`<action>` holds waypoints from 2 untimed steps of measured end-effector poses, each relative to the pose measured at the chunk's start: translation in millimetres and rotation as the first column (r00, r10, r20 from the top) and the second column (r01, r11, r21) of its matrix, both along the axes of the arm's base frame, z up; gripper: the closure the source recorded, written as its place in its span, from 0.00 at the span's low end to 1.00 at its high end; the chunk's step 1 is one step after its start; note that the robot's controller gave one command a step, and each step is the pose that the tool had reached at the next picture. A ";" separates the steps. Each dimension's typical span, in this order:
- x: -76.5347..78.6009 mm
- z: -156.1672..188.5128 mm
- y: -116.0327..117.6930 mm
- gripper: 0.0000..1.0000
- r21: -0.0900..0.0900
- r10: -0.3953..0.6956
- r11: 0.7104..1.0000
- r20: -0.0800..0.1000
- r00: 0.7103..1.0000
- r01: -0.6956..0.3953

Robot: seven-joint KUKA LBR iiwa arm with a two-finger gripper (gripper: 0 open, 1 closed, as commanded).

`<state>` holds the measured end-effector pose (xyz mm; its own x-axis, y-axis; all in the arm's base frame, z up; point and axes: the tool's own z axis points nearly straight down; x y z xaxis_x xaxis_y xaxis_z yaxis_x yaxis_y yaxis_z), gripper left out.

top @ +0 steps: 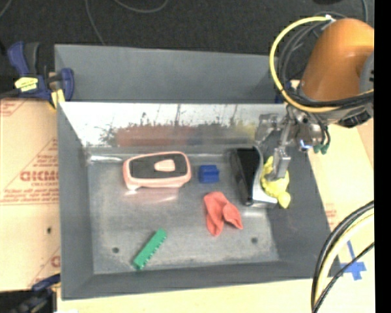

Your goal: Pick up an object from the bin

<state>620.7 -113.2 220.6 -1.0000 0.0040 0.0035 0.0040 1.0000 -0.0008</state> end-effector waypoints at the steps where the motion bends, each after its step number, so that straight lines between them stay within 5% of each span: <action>1: 1.4 5.3 0.3 0.00 -0.001 0.002 1.000 0.008 1.000 -0.002; 2: -18.2 -49.7 21.0 0.00 0.000 -0.064 0.998 0.011 0.998 0.064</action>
Offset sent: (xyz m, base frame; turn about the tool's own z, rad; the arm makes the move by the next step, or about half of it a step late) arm -0.0550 0.0608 -0.1506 0.1805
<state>602.5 -92.1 170.9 -0.9976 0.0683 -0.0072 0.0683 0.9977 -0.0010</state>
